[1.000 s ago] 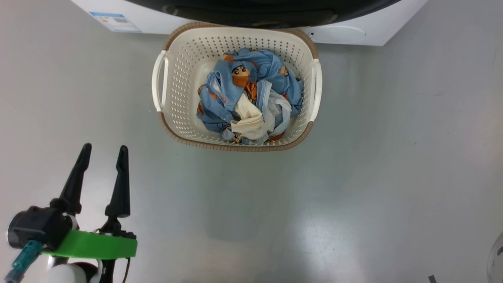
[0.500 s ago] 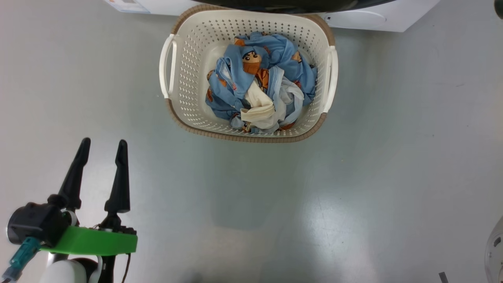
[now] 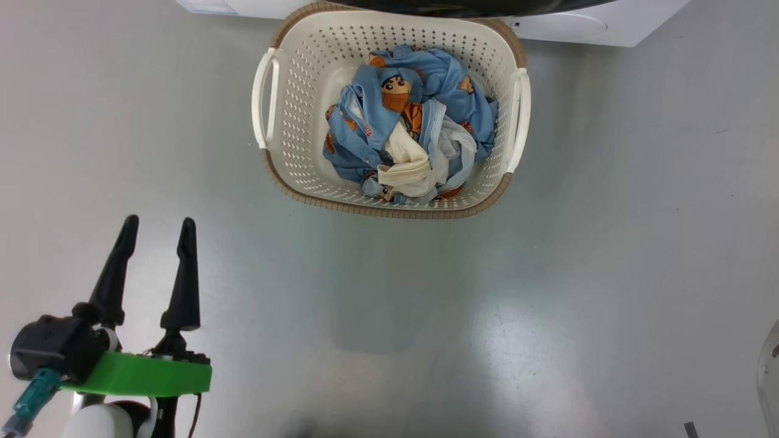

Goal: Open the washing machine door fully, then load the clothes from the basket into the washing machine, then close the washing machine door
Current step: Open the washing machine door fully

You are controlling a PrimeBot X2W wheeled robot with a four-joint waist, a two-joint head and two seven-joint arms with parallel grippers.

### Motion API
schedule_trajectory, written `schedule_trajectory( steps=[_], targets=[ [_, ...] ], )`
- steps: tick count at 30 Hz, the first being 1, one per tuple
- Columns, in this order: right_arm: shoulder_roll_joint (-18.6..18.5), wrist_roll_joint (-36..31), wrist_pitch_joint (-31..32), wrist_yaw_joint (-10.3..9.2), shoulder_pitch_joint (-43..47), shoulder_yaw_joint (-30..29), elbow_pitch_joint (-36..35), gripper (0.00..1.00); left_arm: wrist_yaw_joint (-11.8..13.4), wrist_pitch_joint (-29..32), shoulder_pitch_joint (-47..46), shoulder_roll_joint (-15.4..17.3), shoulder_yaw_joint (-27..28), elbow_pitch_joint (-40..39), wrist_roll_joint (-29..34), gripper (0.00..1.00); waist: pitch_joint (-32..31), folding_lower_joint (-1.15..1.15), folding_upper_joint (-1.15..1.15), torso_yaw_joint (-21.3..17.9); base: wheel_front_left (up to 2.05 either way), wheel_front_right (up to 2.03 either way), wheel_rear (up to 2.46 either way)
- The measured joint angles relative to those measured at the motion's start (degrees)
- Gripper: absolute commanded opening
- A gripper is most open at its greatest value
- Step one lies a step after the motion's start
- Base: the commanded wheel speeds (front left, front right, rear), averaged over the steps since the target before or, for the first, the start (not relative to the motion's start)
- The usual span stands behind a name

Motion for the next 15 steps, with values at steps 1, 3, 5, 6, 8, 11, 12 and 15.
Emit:
schedule_trajectory(
  steps=[1,3,5,6,8,11,12,15],
  targets=[
    [-0.09,-0.16,0.23,0.0,-0.53,0.15,0.02,0.0,-0.01,0.0,0.0,0.0,-0.01,0.0,0.0,1.0,0.05,0.0,0.0,0.05,0.0,0.0,0.0],
    [-0.29,-0.36,0.47,0.01,-1.43,0.43,0.2,0.0,-0.02,0.0,0.0,0.0,-0.03,0.0,-0.01,1.0,0.16,0.0,0.0,0.16,0.0,0.0,0.0],
    [-0.59,-0.37,0.68,0.0,-1.87,0.73,0.32,0.0,-0.03,0.0,0.01,0.0,-0.05,0.01,-0.02,1.0,0.26,0.0,0.0,0.32,0.0,0.0,0.0],
    [-0.79,-0.37,0.86,0.0,-2.03,0.88,0.47,0.0,-0.03,0.0,0.01,0.0,-0.05,0.01,-0.03,1.0,0.33,0.0,0.0,0.37,0.0,0.0,0.0],
    [-1.0,-0.38,0.97,0.0,-2.72,1.22,0.92,0.0,-0.03,0.0,0.01,-0.01,-0.07,0.01,-0.15,1.0,0.54,0.0,0.0,0.45,0.0,0.0,0.0],
    [-1.29,-0.58,1.49,0.0,-3.5,1.44,1.38,0.0,-0.03,0.0,0.01,-0.02,-0.07,0.01,-0.41,1.0,0.86,0.0,0.0,0.53,0.0,0.0,0.0],
    [-1.41,-0.58,1.71,0.0,-3.88,1.52,1.63,0.0,-0.03,0.0,0.01,-0.03,-0.07,0.01,-0.41,1.0,0.96,0.0,0.0,0.54,0.0,0.0,0.0],
    [-1.81,-0.57,2.58,0.01,-4.3,1.79,1.81,0.0,-0.02,0.0,0.01,-0.05,0.02,0.01,-0.44,1.0,1.3,0.0,0.0,0.49,0.0,0.0,0.0]
  ],
)
